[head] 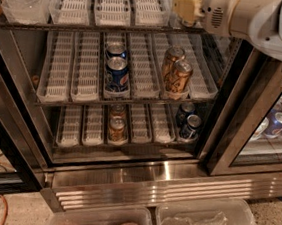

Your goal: Pick 7up can from top shelf of fridge

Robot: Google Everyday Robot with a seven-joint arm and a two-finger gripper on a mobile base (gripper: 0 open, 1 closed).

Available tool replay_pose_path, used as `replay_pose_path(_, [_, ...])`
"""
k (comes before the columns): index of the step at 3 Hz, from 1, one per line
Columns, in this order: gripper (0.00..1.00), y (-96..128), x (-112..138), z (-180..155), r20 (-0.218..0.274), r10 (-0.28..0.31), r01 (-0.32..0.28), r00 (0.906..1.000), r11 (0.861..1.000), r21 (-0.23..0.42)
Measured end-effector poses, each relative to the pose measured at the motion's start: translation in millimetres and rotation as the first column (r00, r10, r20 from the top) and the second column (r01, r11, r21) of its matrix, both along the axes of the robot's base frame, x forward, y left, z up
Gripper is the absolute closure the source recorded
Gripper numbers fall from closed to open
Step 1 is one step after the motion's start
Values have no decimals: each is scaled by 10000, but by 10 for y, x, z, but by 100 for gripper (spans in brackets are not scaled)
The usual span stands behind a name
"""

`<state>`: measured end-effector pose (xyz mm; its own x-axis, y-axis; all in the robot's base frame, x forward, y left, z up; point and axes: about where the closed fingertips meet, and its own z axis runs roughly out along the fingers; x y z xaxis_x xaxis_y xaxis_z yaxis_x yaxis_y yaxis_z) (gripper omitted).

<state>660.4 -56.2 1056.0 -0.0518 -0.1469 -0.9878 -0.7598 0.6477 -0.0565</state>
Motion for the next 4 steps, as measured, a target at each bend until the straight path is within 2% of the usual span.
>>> replay_pose_path(4, [100, -21, -5, 1, 126, -25, 22, 9999, 9997, 262])
